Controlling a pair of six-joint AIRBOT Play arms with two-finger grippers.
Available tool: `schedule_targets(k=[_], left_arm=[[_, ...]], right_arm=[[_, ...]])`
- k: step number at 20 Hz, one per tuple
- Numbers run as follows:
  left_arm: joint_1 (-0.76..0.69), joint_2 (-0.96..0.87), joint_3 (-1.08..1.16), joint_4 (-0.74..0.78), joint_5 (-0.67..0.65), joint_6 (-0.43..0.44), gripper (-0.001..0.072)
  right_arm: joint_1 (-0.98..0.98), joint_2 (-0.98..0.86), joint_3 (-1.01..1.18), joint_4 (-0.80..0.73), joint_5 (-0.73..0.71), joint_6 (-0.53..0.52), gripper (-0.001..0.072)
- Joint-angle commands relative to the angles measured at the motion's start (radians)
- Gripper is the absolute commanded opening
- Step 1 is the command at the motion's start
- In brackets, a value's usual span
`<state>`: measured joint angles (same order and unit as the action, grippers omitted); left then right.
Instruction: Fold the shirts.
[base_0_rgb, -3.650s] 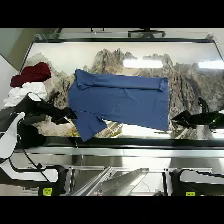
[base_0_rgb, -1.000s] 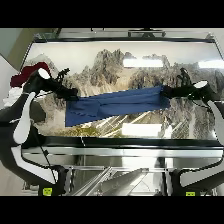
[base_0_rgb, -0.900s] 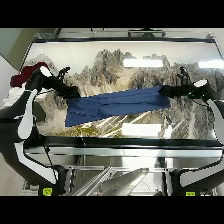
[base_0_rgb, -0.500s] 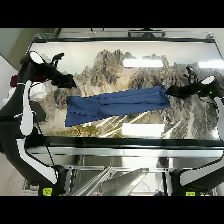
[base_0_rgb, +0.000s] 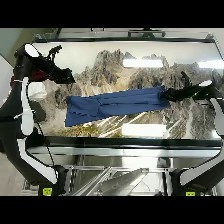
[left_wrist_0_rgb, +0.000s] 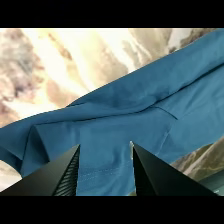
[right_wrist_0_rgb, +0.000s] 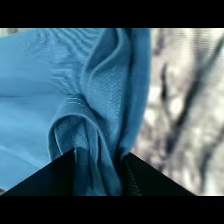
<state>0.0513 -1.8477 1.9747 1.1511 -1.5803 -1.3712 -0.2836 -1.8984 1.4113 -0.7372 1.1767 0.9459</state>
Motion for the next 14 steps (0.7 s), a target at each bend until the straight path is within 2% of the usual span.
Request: schedule_targets(k=[1, 2, 3, 5, 10, 14], left_arm=[[-0.023, 0.0, 0.005, -0.001, 0.009, -0.003, 0.0341], [-0.037, -0.001, 0.005, -0.001, 0.021, -0.006, 0.034], [-0.055, -0.002, 0.004, -0.001, 0.032, -0.011, 0.0318], [-0.105, -0.001, -0.018, -0.011, 0.066, -0.01, 0.0015], [-0.287, -0.05, -0.216, -0.216, 0.267, 0.003, 0.0028], [-0.46, -0.232, -0.14, -0.423, 0.363, 0.031, 0.0029]], right_arm=[[0.0, -0.016, 0.001, 0.094, 0.015, -0.065, 0.0176], [0.0, -0.016, 0.001, 0.129, 0.03, -0.092, 0.0037], [0.0, -0.015, 0.001, 0.174, 0.053, -0.112, 0.0018], [-0.004, -0.012, 0.014, 0.246, 0.117, -0.138, 0.0018], [-0.028, 0.067, 0.065, 0.271, 0.225, -0.093, 0.0017], [-0.064, 0.208, 0.065, 0.27, 0.346, -0.024, 0.0017]])
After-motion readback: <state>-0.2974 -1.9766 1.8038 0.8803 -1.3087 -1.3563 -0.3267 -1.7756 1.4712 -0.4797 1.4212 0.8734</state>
